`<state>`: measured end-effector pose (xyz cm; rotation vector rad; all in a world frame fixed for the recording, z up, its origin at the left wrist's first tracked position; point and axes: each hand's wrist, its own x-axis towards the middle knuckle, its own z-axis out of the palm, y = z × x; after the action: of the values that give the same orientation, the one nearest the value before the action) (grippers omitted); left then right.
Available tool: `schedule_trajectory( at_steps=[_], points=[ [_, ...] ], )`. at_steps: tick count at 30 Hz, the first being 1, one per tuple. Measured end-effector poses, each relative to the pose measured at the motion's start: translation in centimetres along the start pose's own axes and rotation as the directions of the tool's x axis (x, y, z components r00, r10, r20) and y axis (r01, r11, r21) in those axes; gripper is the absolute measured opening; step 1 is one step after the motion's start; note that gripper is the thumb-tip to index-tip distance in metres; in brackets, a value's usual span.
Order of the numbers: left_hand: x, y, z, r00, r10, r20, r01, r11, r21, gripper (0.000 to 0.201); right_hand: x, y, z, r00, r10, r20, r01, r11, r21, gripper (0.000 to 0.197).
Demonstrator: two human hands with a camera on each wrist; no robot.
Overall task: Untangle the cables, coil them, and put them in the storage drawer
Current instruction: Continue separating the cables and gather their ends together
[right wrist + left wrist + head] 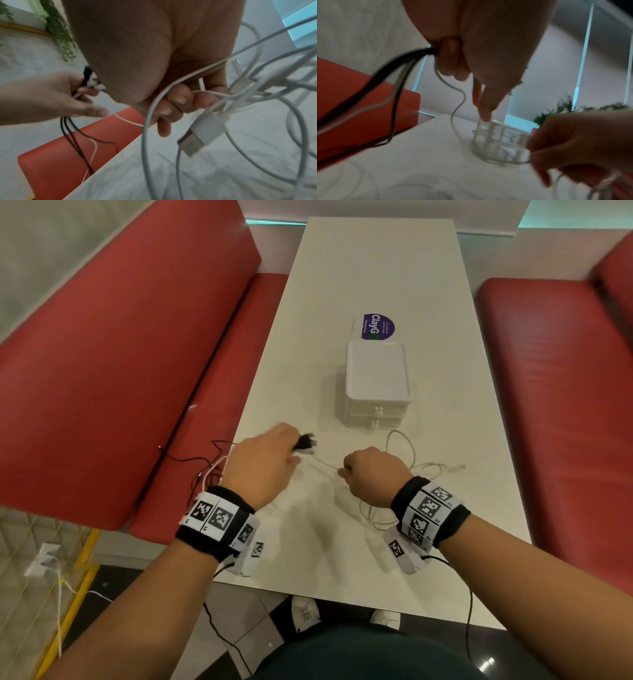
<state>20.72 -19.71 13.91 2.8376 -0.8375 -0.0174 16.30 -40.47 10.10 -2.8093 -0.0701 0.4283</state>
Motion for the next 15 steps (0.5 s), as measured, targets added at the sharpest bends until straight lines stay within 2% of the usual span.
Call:
schedule_trajectory(
  at_steps=[1, 2, 4, 5, 7, 8, 11, 12, 13, 15],
  points=[
    [0.0, 1.2, 0.2, 0.997, 0.05, 0.063, -0.043, 0.993, -0.11, 0.013, 0.0, -0.3, 0.1, 0.999, -0.043, 0.007, 0.043, 0.999, -0.023, 0.035],
    [0.1, 2.3, 0.6, 0.988, 0.059, 0.145, -0.024, 0.973, -0.231, 0.01, 0.0, -0.7, 0.1, 0.994, -0.106, -0.012, 0.106, 0.994, 0.004, 0.034],
    [0.3, 3.4, 1.1, 0.961, -0.003, 0.276, 0.13, 0.887, -0.442, 0.013, -0.2, -1.1, -0.3, 0.975, -0.194, -0.103, 0.21, 0.962, 0.173, 0.031],
    [0.4, 3.4, 1.2, 0.954, -0.036, 0.297, 0.192, 0.835, -0.515, 0.016, -0.2, -0.9, -0.5, 0.968, -0.194, -0.157, 0.232, 0.93, 0.283, 0.03],
    [0.7, 2.8, 0.9, 0.962, -0.056, 0.267, 0.208, 0.784, -0.586, 0.023, -0.8, -0.2, -0.9, 0.968, -0.141, -0.208, 0.221, 0.87, 0.441, 0.027],
    [0.8, 2.5, 0.6, 0.965, -0.064, 0.255, 0.211, 0.767, -0.606, 0.027, -1.0, 0.5, -0.8, 0.973, -0.132, -0.191, 0.205, 0.872, 0.444, 0.027],
    [1.1, 1.3, -0.5, 0.976, -0.138, 0.171, 0.217, 0.716, -0.663, 0.037, -1.2, 2.5, 0.5, 0.993, -0.117, 0.024, 0.109, 0.97, 0.219, 0.026],
    [1.2, 0.8, -0.8, 0.974, -0.18, 0.138, 0.225, 0.695, -0.683, 0.035, -1.3, 3.1, 0.8, 0.994, -0.083, 0.077, 0.065, 0.976, 0.206, 0.024],
    [1.3, 0.4, -1.1, 0.971, -0.206, 0.12, 0.23, 0.681, -0.695, 0.033, -1.3, 3.5, 1.0, 0.994, -0.057, 0.089, 0.032, 0.965, 0.262, 0.024],
    [1.4, -0.1, -1.1, 0.971, -0.194, 0.142, 0.238, 0.697, -0.677, 0.043, -1.4, 3.8, 0.6, 0.999, -0.041, 0.008, 0.034, 0.909, 0.416, 0.024]
  ],
)
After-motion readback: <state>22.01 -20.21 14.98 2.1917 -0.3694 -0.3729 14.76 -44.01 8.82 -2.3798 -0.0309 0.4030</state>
